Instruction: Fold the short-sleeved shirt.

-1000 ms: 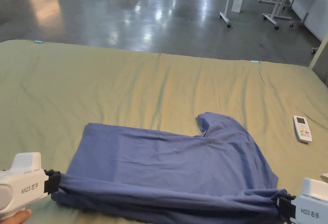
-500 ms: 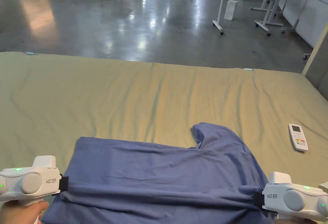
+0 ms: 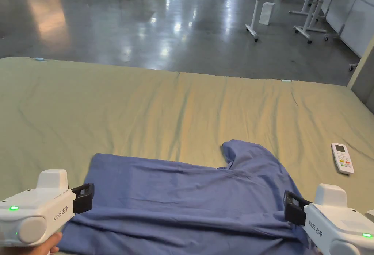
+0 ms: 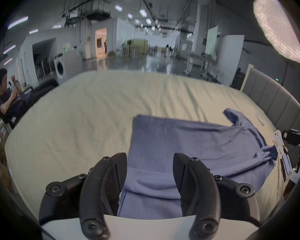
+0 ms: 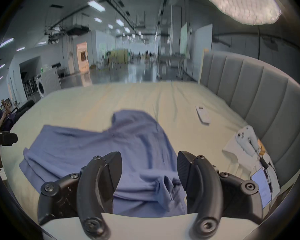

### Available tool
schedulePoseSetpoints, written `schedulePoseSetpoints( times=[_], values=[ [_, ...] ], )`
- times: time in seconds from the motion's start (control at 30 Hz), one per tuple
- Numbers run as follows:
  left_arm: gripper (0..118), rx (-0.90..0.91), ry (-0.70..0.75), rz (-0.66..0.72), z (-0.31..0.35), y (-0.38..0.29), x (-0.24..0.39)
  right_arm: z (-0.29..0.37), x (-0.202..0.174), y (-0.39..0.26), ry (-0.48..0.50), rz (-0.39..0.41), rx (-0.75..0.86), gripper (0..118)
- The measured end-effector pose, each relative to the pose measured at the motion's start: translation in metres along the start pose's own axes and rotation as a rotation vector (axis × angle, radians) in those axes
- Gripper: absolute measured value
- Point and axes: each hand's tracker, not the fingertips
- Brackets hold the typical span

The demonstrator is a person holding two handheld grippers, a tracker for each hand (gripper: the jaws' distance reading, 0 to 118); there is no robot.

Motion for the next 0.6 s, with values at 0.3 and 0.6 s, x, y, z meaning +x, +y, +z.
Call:
schedulePoseSetpoints(
  times=[0.3, 0.6],
  values=[
    [14, 0.311, 0.062, -0.123, 0.069, -0.002, 0.043, 0.076, -0.055, 0.018, -0.022, 0.029, 0.368, 9],
    [0, 0.363, 0.068, -0.094, 0.096, -0.003, 0.047, 0.101, -0.074, 0.025, -0.025, 0.065, 0.441, 0]
  ],
)
